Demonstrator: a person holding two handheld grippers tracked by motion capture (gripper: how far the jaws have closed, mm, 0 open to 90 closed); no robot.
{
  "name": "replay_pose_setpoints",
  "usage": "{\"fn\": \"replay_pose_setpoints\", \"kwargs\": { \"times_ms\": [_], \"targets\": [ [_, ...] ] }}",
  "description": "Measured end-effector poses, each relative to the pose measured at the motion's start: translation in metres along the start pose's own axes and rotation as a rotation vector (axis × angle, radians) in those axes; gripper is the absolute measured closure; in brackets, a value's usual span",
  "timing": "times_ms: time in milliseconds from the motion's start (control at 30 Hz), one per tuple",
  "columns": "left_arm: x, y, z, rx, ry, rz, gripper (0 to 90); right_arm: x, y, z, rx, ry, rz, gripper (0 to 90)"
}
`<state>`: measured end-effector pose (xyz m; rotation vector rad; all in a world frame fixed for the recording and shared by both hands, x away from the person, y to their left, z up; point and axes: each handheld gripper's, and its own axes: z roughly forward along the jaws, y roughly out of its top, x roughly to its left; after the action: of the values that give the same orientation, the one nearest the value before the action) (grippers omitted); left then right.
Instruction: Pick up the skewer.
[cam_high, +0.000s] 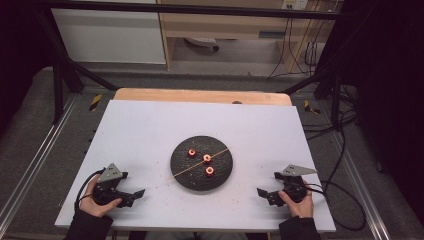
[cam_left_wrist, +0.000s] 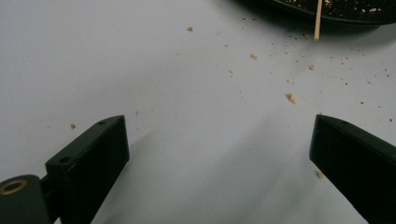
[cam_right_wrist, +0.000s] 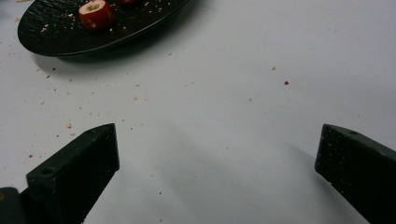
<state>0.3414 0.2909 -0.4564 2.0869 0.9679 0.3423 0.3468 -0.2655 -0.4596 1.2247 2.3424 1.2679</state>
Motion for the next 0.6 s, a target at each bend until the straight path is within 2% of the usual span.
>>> {"fn": "replay_pose_setpoints", "kwargs": {
  "times_ms": [600],
  "targets": [
    [-0.0049, 0.0057, -0.0011, -0.001, -0.012, 0.007, 4.4, 0.0000, 0.0010, -0.0003, -0.016, 0.007, 0.012, 0.6]
  ]
}}
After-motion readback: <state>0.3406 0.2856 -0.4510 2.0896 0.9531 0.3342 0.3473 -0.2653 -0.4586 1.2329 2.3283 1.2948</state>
